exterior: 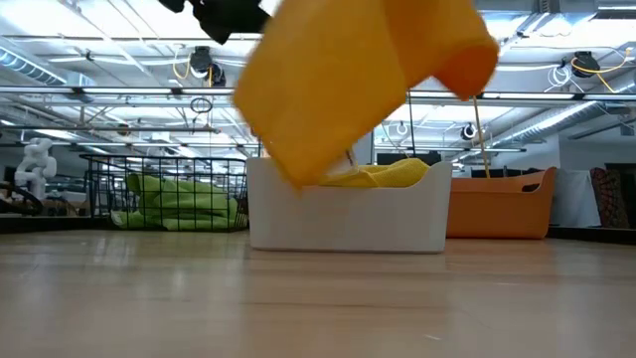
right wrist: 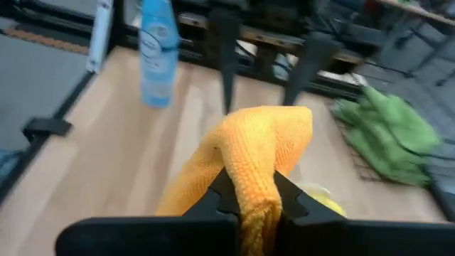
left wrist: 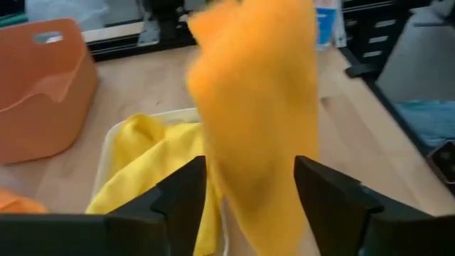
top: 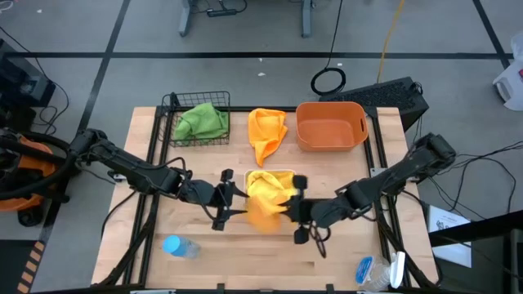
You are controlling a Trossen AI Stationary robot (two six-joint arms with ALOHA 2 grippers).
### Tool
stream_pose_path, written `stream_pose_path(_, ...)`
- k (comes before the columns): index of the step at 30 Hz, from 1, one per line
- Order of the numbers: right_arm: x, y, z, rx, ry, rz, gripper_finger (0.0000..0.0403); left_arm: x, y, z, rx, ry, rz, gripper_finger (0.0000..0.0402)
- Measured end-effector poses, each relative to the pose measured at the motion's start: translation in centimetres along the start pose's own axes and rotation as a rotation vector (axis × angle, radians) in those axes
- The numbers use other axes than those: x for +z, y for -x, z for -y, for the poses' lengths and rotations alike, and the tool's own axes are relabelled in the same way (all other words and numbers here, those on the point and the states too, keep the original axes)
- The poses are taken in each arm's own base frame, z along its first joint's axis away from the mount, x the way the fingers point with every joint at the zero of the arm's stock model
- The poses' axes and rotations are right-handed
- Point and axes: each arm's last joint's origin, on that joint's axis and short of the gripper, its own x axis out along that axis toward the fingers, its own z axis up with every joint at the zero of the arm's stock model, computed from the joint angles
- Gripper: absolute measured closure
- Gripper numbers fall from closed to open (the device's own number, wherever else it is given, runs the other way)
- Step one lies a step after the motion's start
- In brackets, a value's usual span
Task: Sort microfiber towel by color & place in baskets
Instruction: Put the bottom orange microfiber towel into the orange bin
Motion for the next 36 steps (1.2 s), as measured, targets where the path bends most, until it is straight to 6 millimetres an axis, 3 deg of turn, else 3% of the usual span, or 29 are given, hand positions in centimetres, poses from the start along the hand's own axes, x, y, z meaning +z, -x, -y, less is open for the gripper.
stream_pose_path(9, 0.5, 6.0, 3.8, -0.222, -0.039, -0.060, 0.0390, -0.1, 0.0, -0.3, 0.101, 0.051, -0.004, 0.0164)
stream_pose_path(19, -0.4, 9.7, 6.6, -0.566, -0.148, -0.059, 0.0390, -0.4, 0.0, -0.4, 0.134, 0.092, -0.036, 0.0164)
stream_pose_path(28, -1.8, 11.9, 10.8, -0.937, -0.211, -0.046, 0.0390, -0.6, 0.1, -0.5, 0.170, 0.087, -0.046, 0.0164)
stream_pose_path(36, -3.9, 11.3, 15.5, -1.065, -0.284, -0.285, 0.0390, -0.5, 0.1, -0.5, 0.177, 0.069, -0.043, 0.0164)
